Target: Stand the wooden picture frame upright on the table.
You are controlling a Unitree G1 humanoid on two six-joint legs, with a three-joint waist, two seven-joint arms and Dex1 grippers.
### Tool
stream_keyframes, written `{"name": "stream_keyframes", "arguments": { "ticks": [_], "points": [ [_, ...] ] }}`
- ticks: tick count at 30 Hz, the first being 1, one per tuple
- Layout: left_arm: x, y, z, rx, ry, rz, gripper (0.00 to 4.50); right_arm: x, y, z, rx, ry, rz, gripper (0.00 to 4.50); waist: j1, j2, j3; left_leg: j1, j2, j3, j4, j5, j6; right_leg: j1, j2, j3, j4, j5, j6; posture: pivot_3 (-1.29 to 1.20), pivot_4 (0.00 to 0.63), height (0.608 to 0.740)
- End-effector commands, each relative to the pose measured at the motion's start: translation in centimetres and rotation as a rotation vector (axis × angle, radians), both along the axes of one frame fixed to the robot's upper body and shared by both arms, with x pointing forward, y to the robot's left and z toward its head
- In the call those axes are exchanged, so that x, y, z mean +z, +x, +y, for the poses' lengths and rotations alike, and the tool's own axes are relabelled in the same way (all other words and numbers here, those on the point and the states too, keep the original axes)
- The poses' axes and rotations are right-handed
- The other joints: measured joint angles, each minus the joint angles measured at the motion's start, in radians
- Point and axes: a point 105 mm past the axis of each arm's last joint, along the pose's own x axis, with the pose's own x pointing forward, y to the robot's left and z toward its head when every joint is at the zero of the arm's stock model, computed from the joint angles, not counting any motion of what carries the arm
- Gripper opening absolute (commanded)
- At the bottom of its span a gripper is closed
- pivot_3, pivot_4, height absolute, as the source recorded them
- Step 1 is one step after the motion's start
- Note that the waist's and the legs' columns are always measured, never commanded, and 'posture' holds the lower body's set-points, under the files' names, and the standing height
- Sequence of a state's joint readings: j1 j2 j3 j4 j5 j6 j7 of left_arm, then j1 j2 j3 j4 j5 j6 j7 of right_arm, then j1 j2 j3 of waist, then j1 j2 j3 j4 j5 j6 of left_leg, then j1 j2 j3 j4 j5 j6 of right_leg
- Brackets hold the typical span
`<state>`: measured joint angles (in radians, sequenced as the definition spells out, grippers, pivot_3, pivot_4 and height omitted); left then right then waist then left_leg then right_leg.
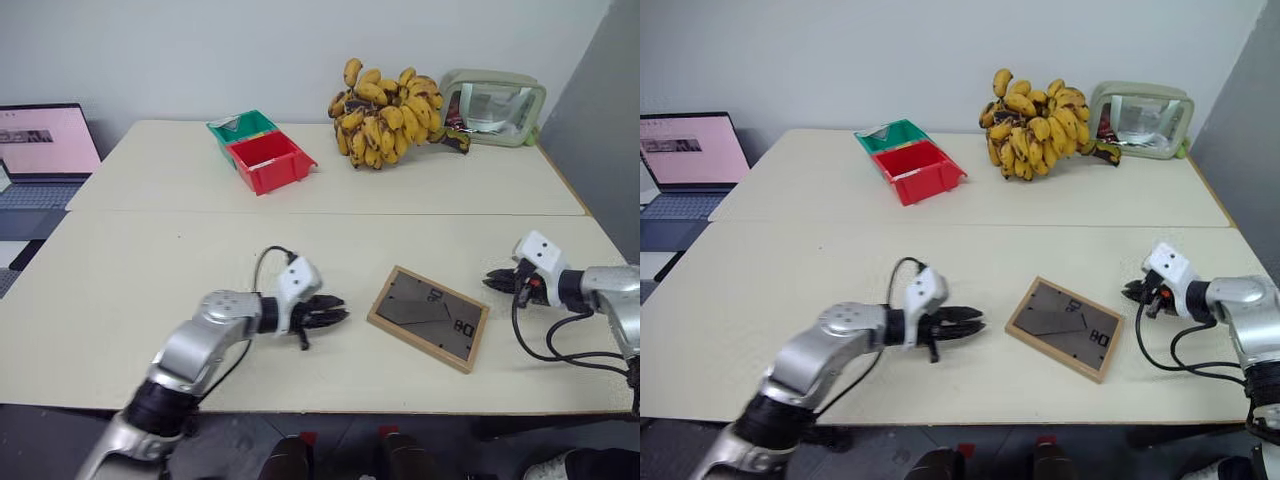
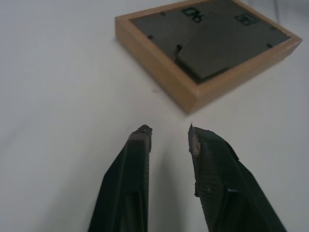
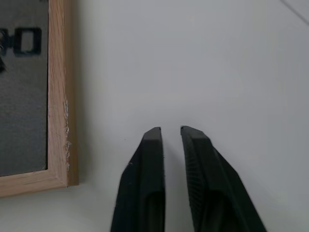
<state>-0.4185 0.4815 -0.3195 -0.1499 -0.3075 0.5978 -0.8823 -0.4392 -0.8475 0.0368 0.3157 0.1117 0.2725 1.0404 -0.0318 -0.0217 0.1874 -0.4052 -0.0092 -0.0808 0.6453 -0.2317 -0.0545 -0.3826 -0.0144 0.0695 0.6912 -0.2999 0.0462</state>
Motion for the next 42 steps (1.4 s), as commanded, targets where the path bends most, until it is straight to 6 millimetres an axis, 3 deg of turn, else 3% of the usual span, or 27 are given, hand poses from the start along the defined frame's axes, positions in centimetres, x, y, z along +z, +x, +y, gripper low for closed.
{"name": "stream_keyframes", "arguments": {
  "ticks": [1,2,7,11,16,20,24,27,35,42],
  "points": [
    [0.2,0.0,-1.8,-0.055,-0.009,-0.026,0.22,0.5,-0.1,0.9,0.027,-0.009,-0.034,0.00,0.000,0.000,0.000,0.000,0.000,0.000,0.000,0.000,0.000,0.000,0.000,0.000,0.000,0.000,0.000,0.00,0.150,0.740],
    [-0.1,-0.3,-2.2,-0.078,-0.006,-0.015,0.05,0.3,-0.3,1.2,0.040,-0.008,-0.030,0.00,-0.002,0.000,0.000,0.000,0.000,0.000,0.000,0.000,0.000,0.000,0.000,0.000,0.000,0.000,0.000,0.00,0.150,0.740],
    [-1.0,-0.4,-3.0,-0.111,0.011,-0.008,0.05,-0.1,-0.6,2.4,0.060,0.005,-0.015,0.00,-0.003,0.001,0.000,0.005,0.001,0.000,-0.001,0.000,0.000,0.004,0.001,0.000,0.000,0.000,0.000,0.00,0.150,0.740],
    [-0.9,1.3,-3.1,-0.041,0.011,-0.036,0.05,-0.4,-2.4,4.7,0.145,0.027,0.032,0.00,0.002,0.001,-0.001,0.007,0.001,-0.002,0.000,0.000,0.000,0.009,0.001,-0.001,-0.003,0.000,0.000,0.00,0.150,0.740],
    [-0.2,0.0,-2.8,-0.114,-0.005,0.002,0.05,-0.4,-3.0,5.4,0.145,0.037,0.035,0.00,0.001,0.001,-0.001,0.007,0.000,-0.003,0.000,0.000,0.000,0.009,0.001,-0.001,-0.004,0.000,0.000,0.00,0.150,0.740],
    [0.0,-2.0,-1.6,-0.183,0.043,0.013,0.05,-0.5,-2.7,5.0,0.116,0.030,0.027,0.00,-0.008,0.001,-0.001,0.007,0.002,-0.003,-0.001,0.000,0.000,0.008,0.002,-0.001,-0.004,0.000,0.000,0.00,0.150,0.740],
    [-0.2,-2.2,0.6,-0.151,0.103,0.003,0.05,-0.6,-2.6,4.6,0.102,0.026,0.023,0.00,-0.006,0.001,-0.001,0.006,0.002,-0.003,-0.001,0.000,0.000,0.009,0.002,-0.001,-0.004,0.000,0.000,0.00,0.150,0.740],
    [-0.5,-2.3,1.2,-0.155,0.119,0.009,0.05,-0.6,-2.6,4.5,0.095,0.032,0.024,0.00,-0.003,0.001,-0.001,0.006,0.001,-0.003,-0.001,0.000,0.000,0.009,0.002,-0.001,-0.004,0.000,0.000,0.00,0.150,0.740],
    [-1.8,-0.2,-1.8,-0.120,0.069,0.010,0.05,-1.0,-3.0,6.7,0.153,0.068,0.044,0.00,0.002,0.001,-0.001,0.005,0.001,-0.003,-0.001,0.000,0.000,0.009,0.002,-0.002,-0.007,0.000,0.000,0.00,0.150,0.740],
    [-1.6,2.5,-1.9,-0.013,0.056,-0.034,0.05,-0.7,-3.1,8.1,0.161,0.120,0.052,0.00,-0.003,0.002,-0.001,0.006,0.002,-0.003,-0.001,0.000,0.000,0.009,0.003,-0.001,-0.006,0.000,0.000,0.00,0.150,0.740]
  ]
}}
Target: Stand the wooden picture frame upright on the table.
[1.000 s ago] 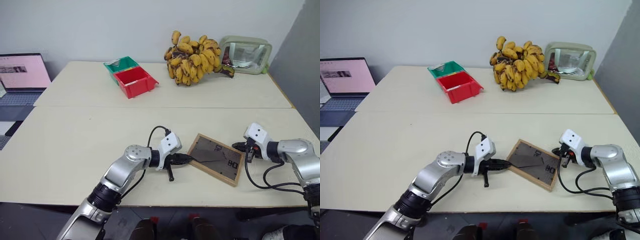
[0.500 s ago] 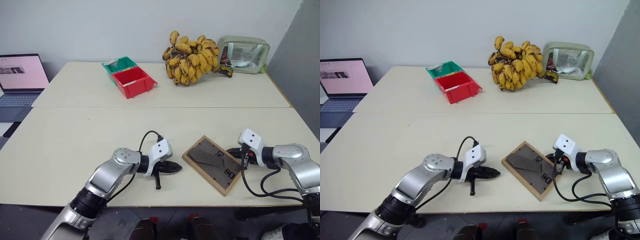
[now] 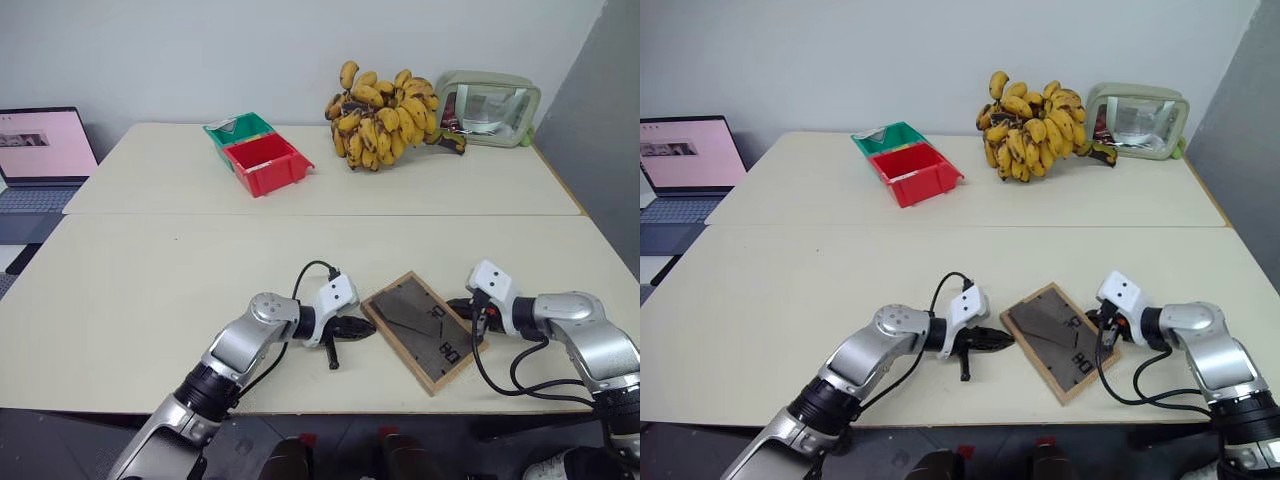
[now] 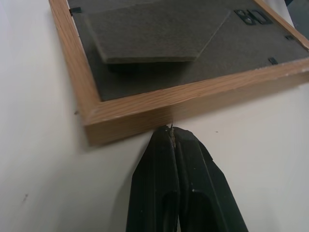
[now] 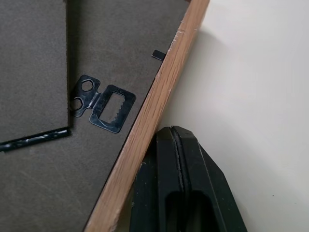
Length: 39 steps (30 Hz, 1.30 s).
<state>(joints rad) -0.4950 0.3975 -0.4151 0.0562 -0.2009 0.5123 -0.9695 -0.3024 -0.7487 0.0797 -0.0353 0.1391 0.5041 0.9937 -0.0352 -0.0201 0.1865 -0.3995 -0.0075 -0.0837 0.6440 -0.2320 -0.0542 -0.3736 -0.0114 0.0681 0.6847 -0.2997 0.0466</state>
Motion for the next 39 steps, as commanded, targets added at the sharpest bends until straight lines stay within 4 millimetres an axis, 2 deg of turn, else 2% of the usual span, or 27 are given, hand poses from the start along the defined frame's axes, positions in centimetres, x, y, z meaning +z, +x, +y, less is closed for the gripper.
{"name": "stream_keyframes", "arguments": {
  "ticks": [1,5,8,11,16,20,24,28,31,33,39],
  "points": [
    [1.3,2.7,0.4,0.127,-0.016,-0.101,0.05,1.3,-0.4,2.0,0.060,0.056,-0.025,0.00,0.003,0.000,0.000,0.000,0.000,0.000,0.000,0.000,0.000,0.000,0.000,0.000,0.000,0.000,0.000,0.00,0.150,0.740],
    [1.3,4.2,1.0,0.222,-0.021,-0.117,0.05,1.4,-0.5,2.3,0.055,0.086,-0.013,0.00,0.001,0.000,0.000,0.000,0.000,0.000,0.001,0.000,0.000,0.000,0.000,0.000,0.000,0.000,0.000,0.00,0.150,0.740],
    [0.9,4.5,1.4,0.253,0.002,-0.128,0.05,1.5,-0.7,2.9,0.066,0.105,-0.008,0.00,0.002,0.000,0.000,0.000,0.000,0.000,0.000,0.000,0.000,0.000,0.000,0.000,0.000,0.000,0.000,0.00,0.150,0.740],
    [0.3,4.1,2.1,0.265,0.038,-0.120,0.05,1.4,-0.7,3.8,0.080,0.114,-0.012,0.00,0.000,0.000,0.000,0.000,0.000,0.000,0.000,0.000,0.000,0.000,0.000,0.000,0.000,0.000,0.000,0.00,0.150,0.740],
    [-1.3,3.0,5.6,0.300,0.186,-0.099,0.05,1.5,-0.2,4.3,0.072,0.109,-0.023,0.00,-0.013,0.000,0.000,0.001,0.001,0.000,0.000,0.000,0.000,0.000,0.001,0.000,0.000,0.000,0.000,0.00,0.150,0.740],
    [-1.3,2.0,8.0,0.355,0.237,-0.072,0.05,1.5,-0.1,4.4,0.075,0.107,-0.023,0.00,-0.022,0.001,-0.001,0.002,0.002,-0.001,-0.001,0.000,0.000,0.000,0.001,0.001,0.001,0.000,0.000,0.00,0.150,0.740],
    [-0.9,0.9,9.3,0.372,0.256,-0.064,0.05,1.5,-0.1,4.4,0.081,0.104,-0.021,0.00,-0.023,0.001,-0.001,0.002,0.002,0.000,-0.001,0.000,0.000,0.000,0.002,0.001,0.001,0.000,0.000,0.00,0.150,0.740],
    [0.1,-0.8,8.7,0.322,0.198,-0.033,0.05,1.6,-0.5,4.6,0.106,0.103,-0.013,0.00,-0.023,0.001,-0.001,0.002,0.002,-0.001,-0.002,0.000,0.000,0.000,0.002,0.001,0.001,0.000,0.000,0.00,0.150,0.740],
    [0.0,-2.0,7.9,0.296,0.164,0.009,0.05,1.7,-0.8,5.1,0.125,0.112,-0.007,0.00,-0.020,0.001,-0.001,0.002,0.002,0.000,-0.002,0.000,0.000,0.000,0.001,0.001,0.001,0.000,0.000,0.00,0.150,0.740],
    [-0.5,-1.6,7.7,0.324,0.175,-0.002,0.05,2.0,-0.7,5.2,0.121,0.125,-0.007,0.00,-0.016,0.001,-0.001,0.001,0.002,-0.001,-0.001,0.000,0.000,0.000,0.001,0.001,0.000,0.000,0.000,0.00,0.150,0.740],
    [-0.1,-0.6,6.1,0.357,0.142,-0.009,0.05,2.0,-0.6,6.4,0.141,0.148,0.005,0.00,-0.002,0.001,-0.001,0.001,0.001,0.000,-0.001,0.000,0.000,0.001,0.001,0.001,-0.002,0.000,0.001,0.00,0.150,0.740]
  ]
}}
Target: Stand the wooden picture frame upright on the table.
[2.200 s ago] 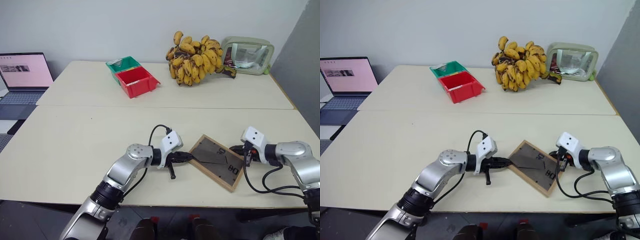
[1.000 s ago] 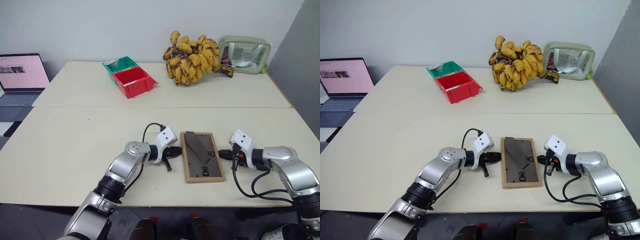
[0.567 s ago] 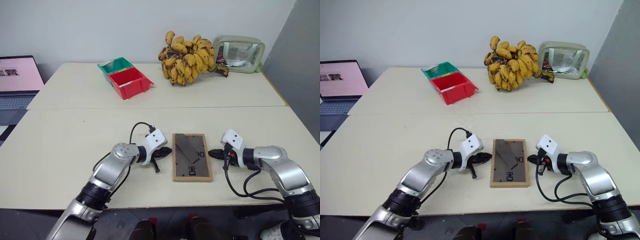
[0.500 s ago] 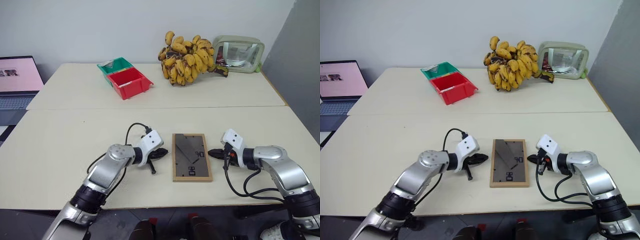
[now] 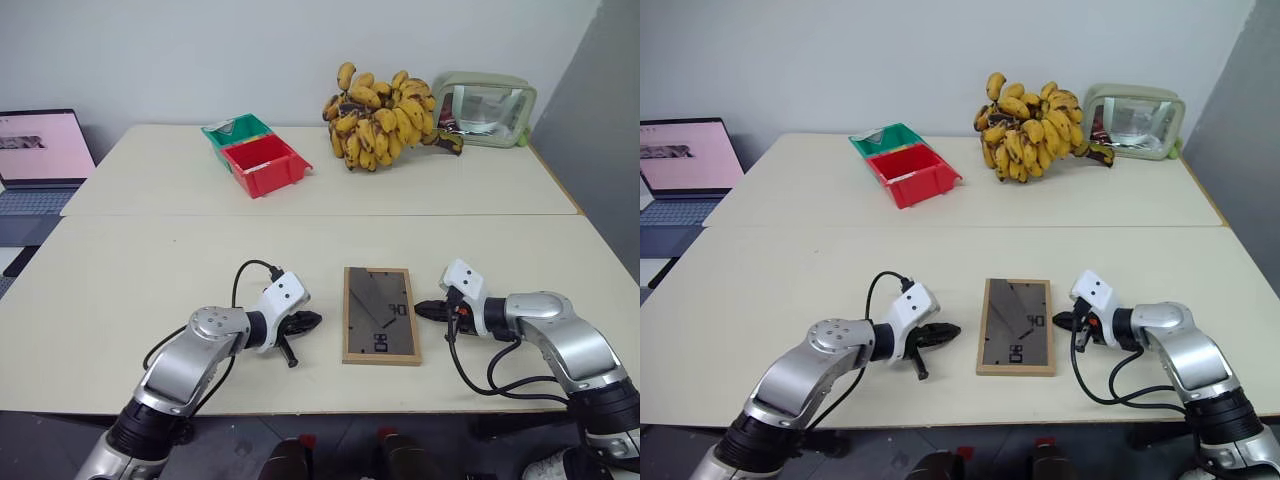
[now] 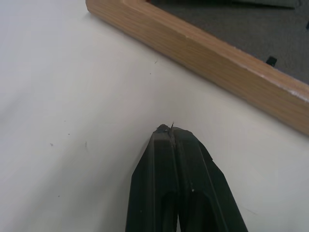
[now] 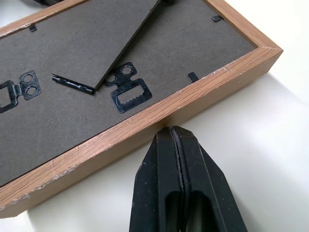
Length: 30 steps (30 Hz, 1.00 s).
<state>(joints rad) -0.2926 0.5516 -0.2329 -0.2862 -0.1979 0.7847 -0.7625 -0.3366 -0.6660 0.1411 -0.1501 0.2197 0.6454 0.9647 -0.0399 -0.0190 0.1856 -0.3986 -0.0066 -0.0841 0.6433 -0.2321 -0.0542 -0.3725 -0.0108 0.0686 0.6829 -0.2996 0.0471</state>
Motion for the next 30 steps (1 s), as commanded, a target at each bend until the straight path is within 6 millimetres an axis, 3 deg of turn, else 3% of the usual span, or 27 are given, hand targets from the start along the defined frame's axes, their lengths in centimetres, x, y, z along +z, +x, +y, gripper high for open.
{"name": "stream_keyframes", "arguments": {
  "ticks": [1,10,18,20,24,30],
  "points": [
    [-0.8,0.0,-1.0,0.003,0.016,0.030,0.05,1.5,0.1,1.8,0.059,0.033,-0.048,0.00,0.006,0.000,0.000,0.000,0.000,0.000,0.000,0.000,0.000,0.000,0.000,0.000,0.000,0.000,0.000,0.00,0.150,0.740],
    [-1.3,1.4,0.8,0.133,0.050,0.049,0.05,1.6,1.7,3.6,0.049,0.073,-0.070,0.00,0.008,0.000,-0.001,0.001,0.000,0.000,0.000,0.000,0.000,0.000,0.000,0.000,0.000,0.000,0.000,0.00,0.150,0.740],
    [-0.7,4.8,1.9,0.226,0.072,-0.010,0.05,1.4,3.2,5.2,0.057,0.085,-0.088,0.00,0.005,0.001,-0.001,0.002,0.001,0.000,0.000,0.001,0.001,0.000,0.002,0.000,0.000,0.002,0.000,0.00,0.150,0.740],
    [-1.0,4.7,1.8,0.211,0.086,0.004,0.05,0.9,3.2,4.8,0.065,0.061,-0.089,0.00,0.005,0.001,-0.001,0.002,0.001,0.000,0.001,0.001,0.001,0.001,0.002,0.000,0.000,0.003,0.000,0.00,0.150,0.740],
    [-1.9,2.6,1.4,0.130,0.095,0.064,0.05,0.3,3.7,3.0,0.028,0.010,-0.105,0.00,0.002,0.001,-0.001,0.001,0.001,0.000,0.000,0.001,0.001,0.000,0.002,0.000,0.000,0.003,0.000,0.00,0.150,0.740],
    [-2.0,2.0,2.0,0.133,0.100,0.070,0.05,0.4,4.2,1.4,-0.022,0.000,-0.120,0.00,-0.003,0.001,-0.001,0.001,0.001,0.000,-0.001,0.000,0.001,0.000,0.001,0.001,0.000,0.003,0.000,0.00,0.150,0.740]
  ]
}}
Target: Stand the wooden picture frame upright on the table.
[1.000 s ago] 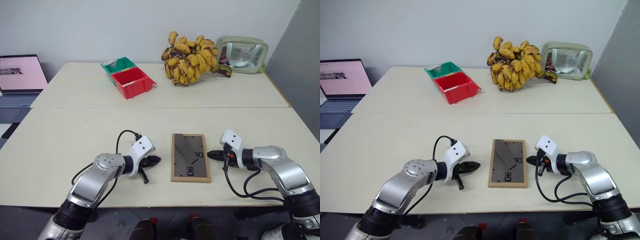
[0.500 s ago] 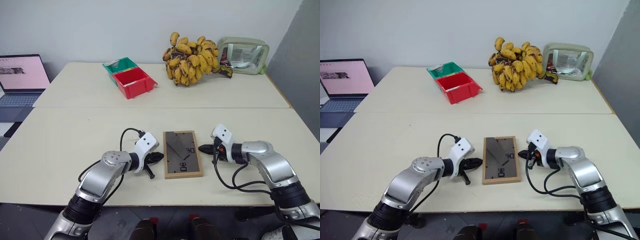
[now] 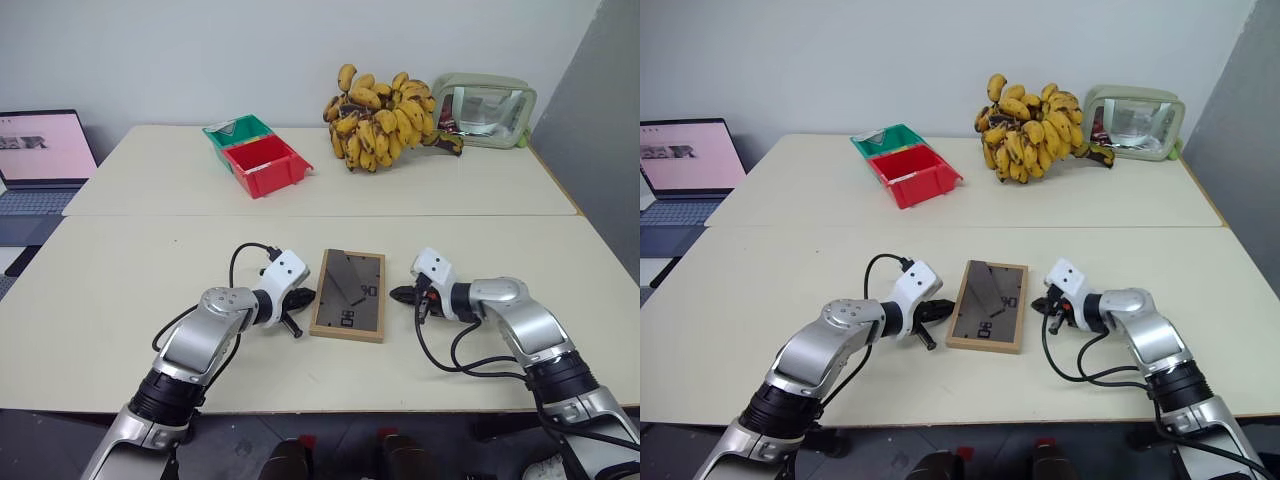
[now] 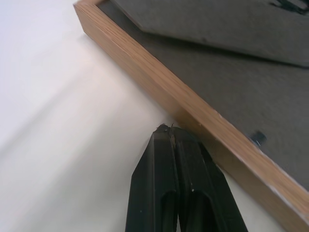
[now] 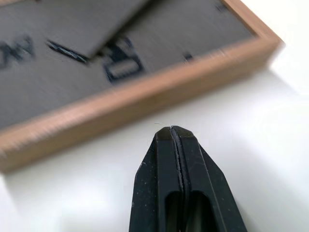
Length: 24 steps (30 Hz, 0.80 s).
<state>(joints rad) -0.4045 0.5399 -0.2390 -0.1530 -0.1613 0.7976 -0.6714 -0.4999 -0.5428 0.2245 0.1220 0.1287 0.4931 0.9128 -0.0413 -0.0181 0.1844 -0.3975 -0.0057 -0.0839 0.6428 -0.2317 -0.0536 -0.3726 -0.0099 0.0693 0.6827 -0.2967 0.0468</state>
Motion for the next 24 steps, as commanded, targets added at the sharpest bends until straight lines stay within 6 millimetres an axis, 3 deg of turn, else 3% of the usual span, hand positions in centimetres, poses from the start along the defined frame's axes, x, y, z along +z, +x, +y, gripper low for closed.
{"name": "stream_keyframes", "arguments": {
  "ticks": [1,6,12,16,20,24],
  "points": [
    [-2.3,-1.3,0.2,-0.006,0.024,0.108,0.05,1.2,0.3,-0.9,-0.018,0.004,-0.058,0.00,-0.002,0.000,0.000,0.000,0.000,0.000,0.000,0.000,0.000,0.000,0.000,0.000,0.000,0.000,0.000,0.00,0.150,0.740],
    [-1.9,-1.4,-1.7,-0.058,0.011,0.095,0.05,1.3,0.9,-1.9,-0.054,-0.014,-0.083,0.00,0.000,0.000,0.000,0.000,-0.001,0.000,0.000,0.000,0.000,0.000,0.000,0.000,0.000,0.000,0.000,0.00,0.150,0.740],
    [-2.5,-3.0,-3.4,-0.139,0.003,0.126,0.05,1.7,1.7,-2.9,-0.076,-0.029,-0.104,0.00,0.011,0.000,0.000,-0.001,-0.002,0.000,0.000,0.000,0.000,0.000,-0.002,-0.001,-0.001,0.000,0.000,0.00,0.150,0.740],
    [-2.2,-3.8,-3.2,-0.171,-0.015,0.147,0.05,1.9,2.0,-3.4,-0.077,-0.042,-0.112,0.00,0.012,0.000,0.000,-0.001,-0.003,0.000,0.000,0.000,0.000,0.001,-0.003,-0.001,-0.001,0.000,0.000,0.00,0.150,0.740],
    [-0.4,-3.9,-2.2,-0.197,-0.077,0.160,0.05,1.8,2.2,-3.7,-0.067,-0.062,-0.116,0.00,0.009,0.000,0.000,-0.001,-0.002,0.000,0.000,0.000,0.000,0.000,-0.003,-0.001,-0.001,0.000,0.000,0.00,0.150,0.740],
    [1.8,-2.5,-0.3,-0.170,-0.170,0.136,0.05,1.7,2.5,-3.6,-0.053,-0.070,-0.115,0.00,0.008,0.000,0.000,-0.002,-0.002,0.001,0.000,0.000,0.000,-0.001,-0.003,-0.001,-0.001,0.000,0.000,0.00,0.150,0.740]
  ]
}}
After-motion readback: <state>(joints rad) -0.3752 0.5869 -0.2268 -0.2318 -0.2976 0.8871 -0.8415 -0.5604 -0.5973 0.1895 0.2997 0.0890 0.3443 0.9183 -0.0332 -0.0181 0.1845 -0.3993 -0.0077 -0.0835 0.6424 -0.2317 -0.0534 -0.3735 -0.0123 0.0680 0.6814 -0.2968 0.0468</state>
